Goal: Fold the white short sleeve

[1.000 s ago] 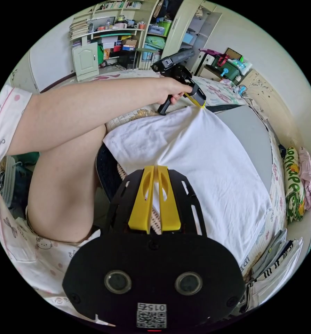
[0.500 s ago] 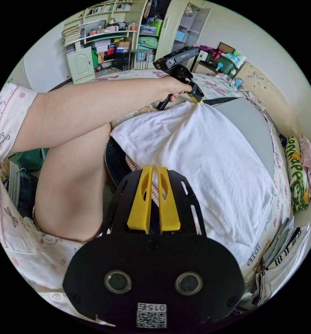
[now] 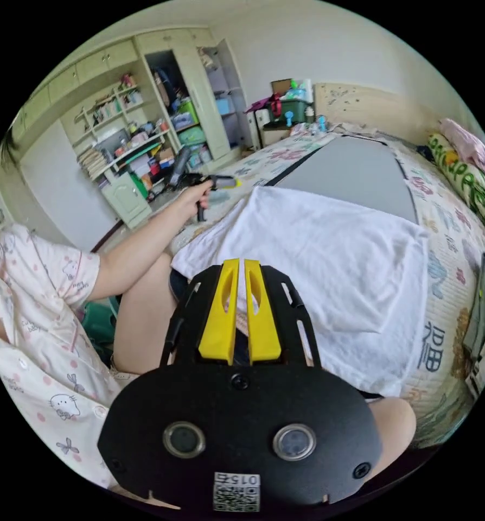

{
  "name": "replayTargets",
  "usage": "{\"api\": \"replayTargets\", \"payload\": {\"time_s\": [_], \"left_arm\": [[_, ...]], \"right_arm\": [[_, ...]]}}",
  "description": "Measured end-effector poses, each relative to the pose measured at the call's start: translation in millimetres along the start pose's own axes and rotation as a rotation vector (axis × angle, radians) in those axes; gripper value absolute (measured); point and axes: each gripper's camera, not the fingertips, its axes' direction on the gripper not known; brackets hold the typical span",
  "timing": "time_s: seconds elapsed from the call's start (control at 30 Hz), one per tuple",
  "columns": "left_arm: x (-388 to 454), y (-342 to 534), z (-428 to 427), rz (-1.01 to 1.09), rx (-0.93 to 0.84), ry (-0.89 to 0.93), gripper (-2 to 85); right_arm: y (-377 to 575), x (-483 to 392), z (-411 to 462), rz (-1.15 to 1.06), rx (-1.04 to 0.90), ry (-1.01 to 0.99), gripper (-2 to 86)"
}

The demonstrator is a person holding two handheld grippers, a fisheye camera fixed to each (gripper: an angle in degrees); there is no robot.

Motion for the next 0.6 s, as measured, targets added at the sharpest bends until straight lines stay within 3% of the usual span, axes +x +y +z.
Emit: {"api": "replayTargets", "payload": {"time_s": [0.07, 0.17, 0.27, 0.33, 0.43, 0.5, 0.6], "left_arm": [[-7, 24, -23, 0.08, 0.099, 0.007, 0.8], [16, 71, -49, 0.328, 0.234, 0.18, 1.6], [73, 117, -41, 0.555, 0.146, 0.415, 3.0], [134, 157, -16, 0.711, -0.032, 0.589, 5.3], [195, 223, 14, 0.842, -0.217, 0.641, 7.9], [212, 260, 23, 0.865, -0.226, 0.666, 9.0], [229, 304, 42, 0.853, -0.236, 0.549, 10.0]], "right_arm": [[-23, 39, -52, 0.098, 0.09, 0.029, 2.8], [-58, 117, -120, 0.278, 0.185, 0.041, 6.6], [-98, 189, -160, 0.441, 0.196, 0.002, 8.2], [-134, 232, -180, 0.501, 0.244, -0.03, 8.6], [-189, 281, -187, 0.591, 0.245, -0.053, 9.2], [-220, 305, -186, 0.641, 0.252, -0.093, 9.7], [-271, 333, -182, 0.68, 0.238, -0.118, 10.0]]}}
